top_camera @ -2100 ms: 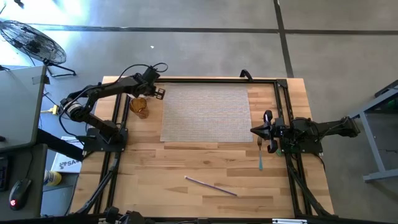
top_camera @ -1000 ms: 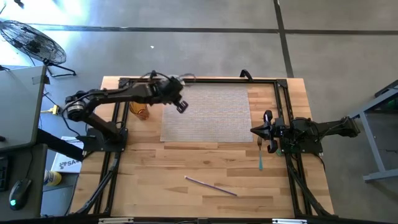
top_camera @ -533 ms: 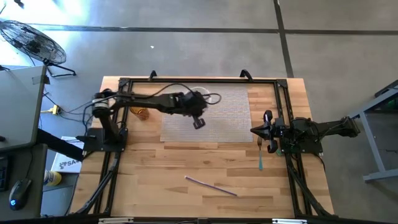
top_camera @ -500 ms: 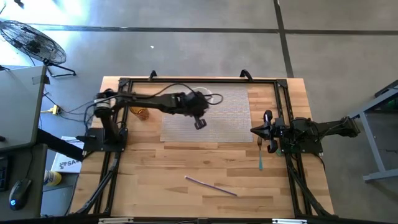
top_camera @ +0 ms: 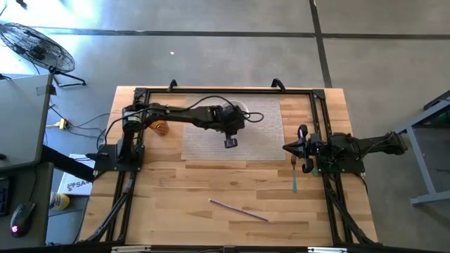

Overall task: Pick & Place Utensil
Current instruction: Put the white bowl on the gray mat

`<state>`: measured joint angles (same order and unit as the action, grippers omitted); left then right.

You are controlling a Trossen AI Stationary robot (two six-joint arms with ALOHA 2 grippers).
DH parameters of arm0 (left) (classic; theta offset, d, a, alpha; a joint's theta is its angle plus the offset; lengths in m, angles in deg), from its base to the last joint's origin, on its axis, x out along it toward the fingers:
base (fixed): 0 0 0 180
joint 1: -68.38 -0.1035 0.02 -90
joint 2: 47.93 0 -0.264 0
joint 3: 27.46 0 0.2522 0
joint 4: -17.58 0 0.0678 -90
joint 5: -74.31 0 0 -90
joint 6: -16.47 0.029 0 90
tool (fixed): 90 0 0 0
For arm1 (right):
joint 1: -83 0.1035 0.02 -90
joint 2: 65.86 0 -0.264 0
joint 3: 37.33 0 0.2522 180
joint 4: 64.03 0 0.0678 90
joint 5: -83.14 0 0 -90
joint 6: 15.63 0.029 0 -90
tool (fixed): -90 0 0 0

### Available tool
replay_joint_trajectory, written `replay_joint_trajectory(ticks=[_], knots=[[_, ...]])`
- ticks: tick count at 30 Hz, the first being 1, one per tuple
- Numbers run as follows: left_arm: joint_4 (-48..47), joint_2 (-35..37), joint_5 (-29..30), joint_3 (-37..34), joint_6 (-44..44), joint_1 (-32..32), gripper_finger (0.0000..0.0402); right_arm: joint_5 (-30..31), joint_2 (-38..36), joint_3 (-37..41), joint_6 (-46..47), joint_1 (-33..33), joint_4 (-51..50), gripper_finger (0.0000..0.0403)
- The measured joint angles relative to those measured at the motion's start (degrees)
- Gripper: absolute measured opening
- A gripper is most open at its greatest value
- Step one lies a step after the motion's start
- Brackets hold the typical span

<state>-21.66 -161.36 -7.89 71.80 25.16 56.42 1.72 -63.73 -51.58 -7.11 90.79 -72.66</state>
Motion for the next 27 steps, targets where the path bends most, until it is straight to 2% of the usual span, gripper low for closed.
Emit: replay_joint_trajectory(ticks=[6,11,24,27], knots=[[0.4,0.0,-0.1,0.0,0.0,0.1,0.0007,0.0,0.2,0.0,0.0,0.0,-0.1,0.0005],[0.2,-0.7,-3.1,0.0,-0.6,0.3,0.0007,0.0,0.2,0.0,0.0,0.0,-0.1,0.0005],[0.0,-1.3,-1.0,0.0,-2.5,0.4,0.0008,0.0,0.2,0.0,0.0,0.0,-0.1,0.0005],[0.0,-1.3,-0.8,0.0,-3.1,0.4,0.002,0.0,0.2,0.0,0.0,0.0,-0.1,0.0005]])
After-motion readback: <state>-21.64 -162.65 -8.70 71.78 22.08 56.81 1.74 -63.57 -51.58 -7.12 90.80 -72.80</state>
